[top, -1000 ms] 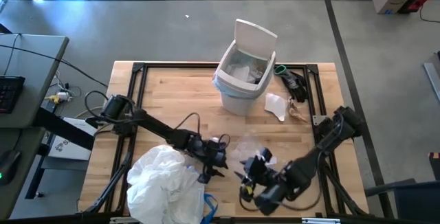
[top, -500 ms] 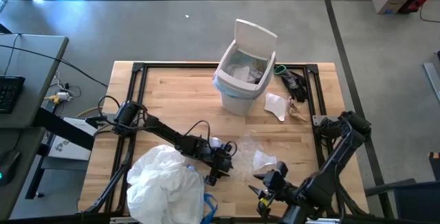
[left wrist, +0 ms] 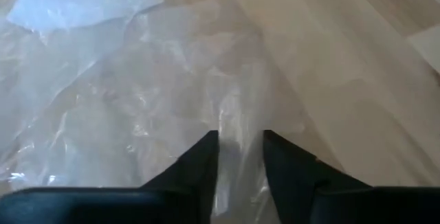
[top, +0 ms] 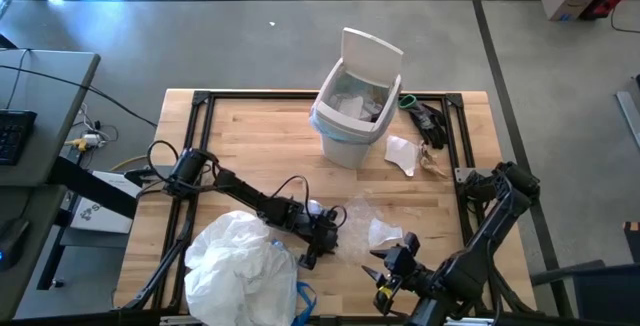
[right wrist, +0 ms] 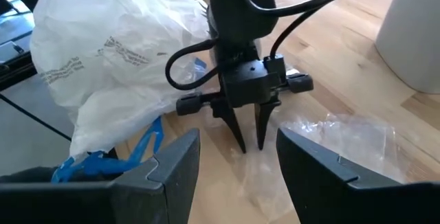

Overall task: Place trash/remove bag and relplace
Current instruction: Put the transparent plastic into the trash bin

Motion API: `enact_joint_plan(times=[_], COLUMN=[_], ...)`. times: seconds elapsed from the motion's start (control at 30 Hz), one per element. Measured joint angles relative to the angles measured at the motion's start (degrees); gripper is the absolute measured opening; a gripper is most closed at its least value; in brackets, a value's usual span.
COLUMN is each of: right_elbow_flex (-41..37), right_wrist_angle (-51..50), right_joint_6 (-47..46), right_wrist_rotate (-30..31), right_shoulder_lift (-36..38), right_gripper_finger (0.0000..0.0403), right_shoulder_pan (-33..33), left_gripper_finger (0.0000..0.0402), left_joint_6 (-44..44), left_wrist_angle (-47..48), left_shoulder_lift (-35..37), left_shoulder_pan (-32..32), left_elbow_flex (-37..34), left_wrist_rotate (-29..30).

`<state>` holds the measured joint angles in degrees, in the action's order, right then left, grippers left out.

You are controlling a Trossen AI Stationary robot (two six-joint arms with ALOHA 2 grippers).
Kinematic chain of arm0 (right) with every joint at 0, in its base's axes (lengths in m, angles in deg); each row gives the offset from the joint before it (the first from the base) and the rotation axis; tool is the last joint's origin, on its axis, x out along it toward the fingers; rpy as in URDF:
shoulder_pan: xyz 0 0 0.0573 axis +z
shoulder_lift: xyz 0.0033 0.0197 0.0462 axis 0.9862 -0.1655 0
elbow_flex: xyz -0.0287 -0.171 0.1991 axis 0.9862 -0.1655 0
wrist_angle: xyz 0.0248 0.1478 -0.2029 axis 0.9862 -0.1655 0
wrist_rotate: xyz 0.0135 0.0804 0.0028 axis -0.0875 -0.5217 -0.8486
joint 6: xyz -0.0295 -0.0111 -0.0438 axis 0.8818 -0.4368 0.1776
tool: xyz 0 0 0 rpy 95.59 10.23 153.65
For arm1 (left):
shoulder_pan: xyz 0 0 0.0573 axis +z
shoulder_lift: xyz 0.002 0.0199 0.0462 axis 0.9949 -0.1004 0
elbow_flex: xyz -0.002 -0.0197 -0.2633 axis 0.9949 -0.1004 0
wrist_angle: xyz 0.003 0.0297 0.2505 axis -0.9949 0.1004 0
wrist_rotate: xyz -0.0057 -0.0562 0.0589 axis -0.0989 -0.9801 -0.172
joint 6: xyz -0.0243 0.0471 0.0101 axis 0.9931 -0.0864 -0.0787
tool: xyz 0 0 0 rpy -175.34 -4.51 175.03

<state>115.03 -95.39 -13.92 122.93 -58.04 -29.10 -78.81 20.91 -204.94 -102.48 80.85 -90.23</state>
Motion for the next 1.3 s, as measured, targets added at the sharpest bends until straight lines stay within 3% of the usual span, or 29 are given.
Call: enact_joint_plan(times=[0.23, 0.87, 1.3], right_elbow_flex=[0.0, 0.0, 0.0], right_wrist_angle=[-0.2, -0.7, -2.2], right_joint_6=[-0.6, -0.8, -6.0], right_wrist_rotate=[0.0, -0.5, -10.9], right_shoulder_lift=[0.0, 0.0, -3.7], right_gripper_finger=[0.0181, 0.0181, 0.0181], right_shoulder_pan=[0.0, 0.0, 0.1], left_gripper_finger=[0.0006, 0.0000, 0.0000], left_joint_6=[0.7, 2.5, 4.2], left_wrist_angle=[0.5, 7.8, 13.0], left_shoulder_lift=[0.2, 3.4, 3.8], left_shoulder_pan=[0.0, -1.3, -0.1], left_elbow_flex=[0.4, 7.9, 7.9], left_wrist_rotate=[-3.0, -6.7, -7.0])
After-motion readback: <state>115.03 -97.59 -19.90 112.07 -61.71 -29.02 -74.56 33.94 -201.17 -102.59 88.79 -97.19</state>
